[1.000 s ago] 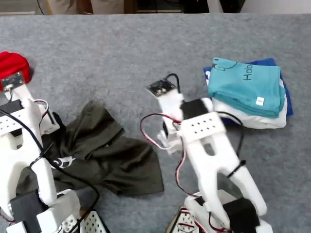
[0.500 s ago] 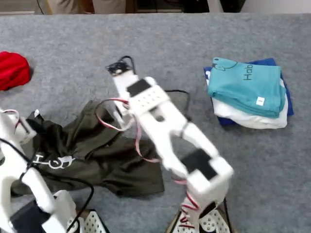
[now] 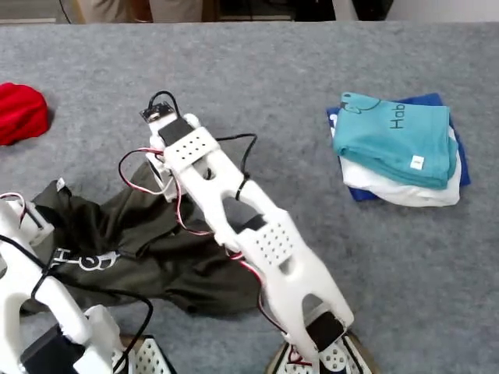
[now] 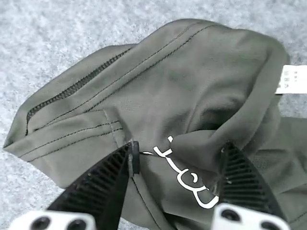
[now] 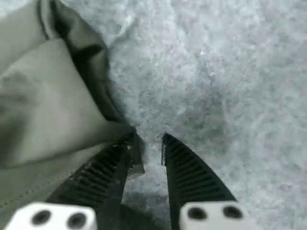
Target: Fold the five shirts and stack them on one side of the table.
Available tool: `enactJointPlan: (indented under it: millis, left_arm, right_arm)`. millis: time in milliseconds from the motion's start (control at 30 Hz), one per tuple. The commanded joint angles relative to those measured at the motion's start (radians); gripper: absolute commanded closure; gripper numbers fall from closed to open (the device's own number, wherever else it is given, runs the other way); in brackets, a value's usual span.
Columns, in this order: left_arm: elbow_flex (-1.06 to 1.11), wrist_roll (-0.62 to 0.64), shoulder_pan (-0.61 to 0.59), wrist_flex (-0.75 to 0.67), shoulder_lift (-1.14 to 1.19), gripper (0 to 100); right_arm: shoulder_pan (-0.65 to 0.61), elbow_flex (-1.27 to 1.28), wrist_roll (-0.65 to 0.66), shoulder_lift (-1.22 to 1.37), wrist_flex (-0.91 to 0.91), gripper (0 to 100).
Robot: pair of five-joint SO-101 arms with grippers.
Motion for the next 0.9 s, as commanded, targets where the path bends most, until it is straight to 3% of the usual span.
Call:
enactJointPlan:
  millis: [0,200,600,867]
  left_arm:
    - [-0.003,-0.008,-0.009,-0.011,-0.03,73]
    - [-0.006,-0.009,-0.009,-0.011,-0.03,73]
    - [-0.008,-0.009,-0.003,-0.011,-0.03,73]
    - [-0.008,-0.009,-0.002,-0.011,-0.028,73]
  right_arm:
    - [-0.015,-0.237,-0.011,0.073,0.13,89.9]
    - [0.024,-0.315,-0.005,0.059,0.152,86.8]
    - [-0.027,0.119,-0.002,-0.226,0.124,86.0]
    - [-0.031,0.143,-0.009,-0.166,0.014,86.0]
